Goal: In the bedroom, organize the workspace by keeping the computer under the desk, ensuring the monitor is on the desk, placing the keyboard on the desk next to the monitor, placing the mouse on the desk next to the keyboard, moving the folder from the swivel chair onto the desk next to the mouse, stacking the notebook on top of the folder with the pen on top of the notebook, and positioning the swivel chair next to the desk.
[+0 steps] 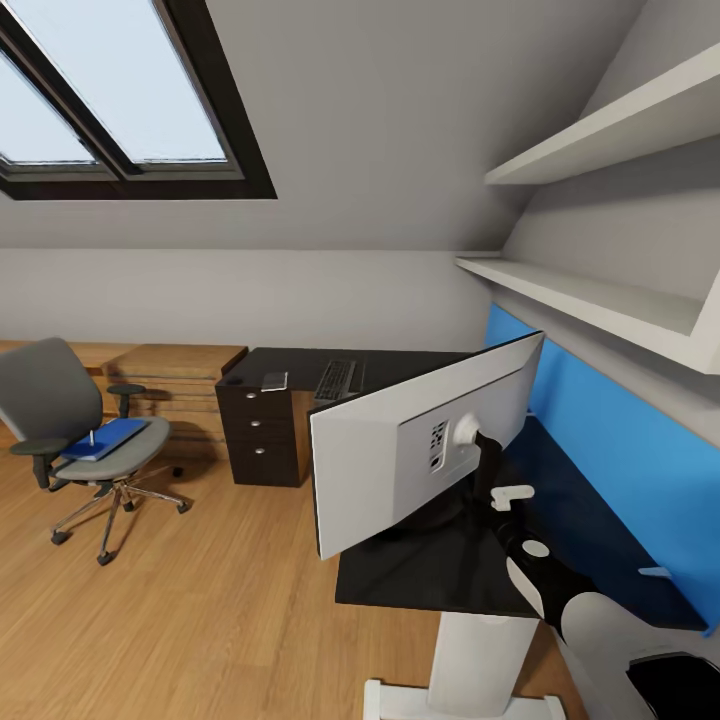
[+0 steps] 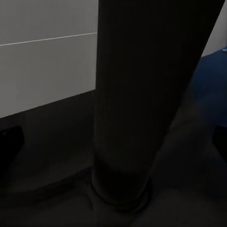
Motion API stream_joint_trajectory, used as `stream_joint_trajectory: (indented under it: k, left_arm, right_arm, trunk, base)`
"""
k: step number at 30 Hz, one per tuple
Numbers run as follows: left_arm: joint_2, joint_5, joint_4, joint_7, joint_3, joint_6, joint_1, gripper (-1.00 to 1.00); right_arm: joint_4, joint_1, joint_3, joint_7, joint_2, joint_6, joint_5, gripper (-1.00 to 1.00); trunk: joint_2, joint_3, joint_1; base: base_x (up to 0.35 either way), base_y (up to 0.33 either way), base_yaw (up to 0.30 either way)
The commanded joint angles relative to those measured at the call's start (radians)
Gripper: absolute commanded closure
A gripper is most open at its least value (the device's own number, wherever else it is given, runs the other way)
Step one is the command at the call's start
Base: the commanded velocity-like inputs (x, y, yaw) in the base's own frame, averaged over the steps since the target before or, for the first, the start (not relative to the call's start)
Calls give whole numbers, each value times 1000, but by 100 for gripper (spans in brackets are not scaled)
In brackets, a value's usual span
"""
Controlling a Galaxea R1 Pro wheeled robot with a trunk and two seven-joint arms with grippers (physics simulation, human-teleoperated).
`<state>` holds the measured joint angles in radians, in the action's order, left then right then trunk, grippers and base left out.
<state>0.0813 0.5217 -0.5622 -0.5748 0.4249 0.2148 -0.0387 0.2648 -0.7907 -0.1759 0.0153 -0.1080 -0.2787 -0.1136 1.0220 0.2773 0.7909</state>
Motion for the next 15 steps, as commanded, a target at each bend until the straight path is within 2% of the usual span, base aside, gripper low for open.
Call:
stream_joint_trajectory:
  k: [1, 15]
  left_arm:
    - [-1, 11, -1, -5, 6, 6, 0, -100]
    - [0, 9, -2, -5, 6, 6, 0, -100]
  right_arm:
    - [-1, -1, -7, 2, -1, -4, -10, -100]
    - [-1, -1, -7, 2, -1, -5, -9, -100]
  trunk:
    - [1, 1, 0]
    - [1, 1, 0]
  base:
    - [0, 0, 0]
    - [14, -16, 0]
